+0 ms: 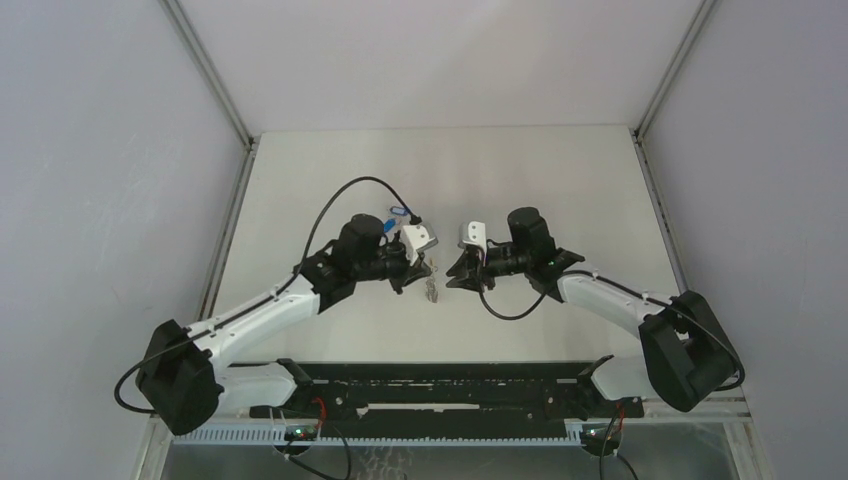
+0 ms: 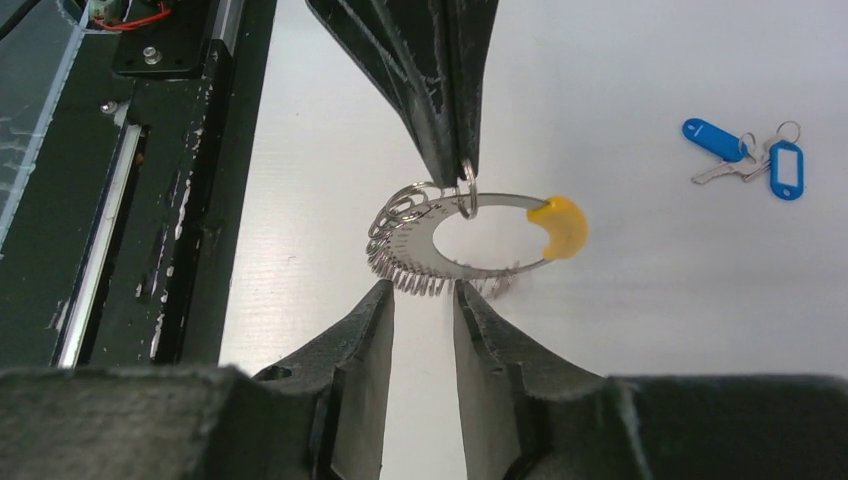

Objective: Put the keys on the keyring

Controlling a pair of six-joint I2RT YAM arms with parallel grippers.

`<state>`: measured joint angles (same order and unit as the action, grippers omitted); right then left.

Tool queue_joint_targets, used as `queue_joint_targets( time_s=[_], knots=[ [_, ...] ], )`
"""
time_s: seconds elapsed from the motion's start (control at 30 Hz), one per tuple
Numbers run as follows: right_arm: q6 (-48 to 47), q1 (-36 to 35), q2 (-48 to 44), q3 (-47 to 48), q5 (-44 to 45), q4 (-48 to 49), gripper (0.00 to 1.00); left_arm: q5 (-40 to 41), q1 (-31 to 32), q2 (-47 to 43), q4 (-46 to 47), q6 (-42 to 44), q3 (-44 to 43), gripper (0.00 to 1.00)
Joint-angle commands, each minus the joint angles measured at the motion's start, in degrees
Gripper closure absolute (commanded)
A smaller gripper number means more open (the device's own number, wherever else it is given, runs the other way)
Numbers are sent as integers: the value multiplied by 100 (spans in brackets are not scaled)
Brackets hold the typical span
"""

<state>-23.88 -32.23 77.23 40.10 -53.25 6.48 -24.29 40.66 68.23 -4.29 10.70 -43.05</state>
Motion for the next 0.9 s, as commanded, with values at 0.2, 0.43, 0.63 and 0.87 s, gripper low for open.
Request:
queue_joint_targets(
  time_s=[0.2, 0.43, 0.63, 0.87],
  knots=[
    [-466, 76, -253, 180, -359, 443, 63, 789, 187, 353, -3072, 648, -1870, 100],
    [146, 48, -59, -62, -602, 1986, 63, 886, 226, 741, -3995, 863, -2499, 100],
    [313, -115, 221, -58, -783, 2461, 66, 765, 317, 874, -4170, 908, -2748, 100],
    [616, -211, 523, -54, -1028, 2879, 70, 588, 354, 783, -4172, 983, -2763, 100]
  ],
)
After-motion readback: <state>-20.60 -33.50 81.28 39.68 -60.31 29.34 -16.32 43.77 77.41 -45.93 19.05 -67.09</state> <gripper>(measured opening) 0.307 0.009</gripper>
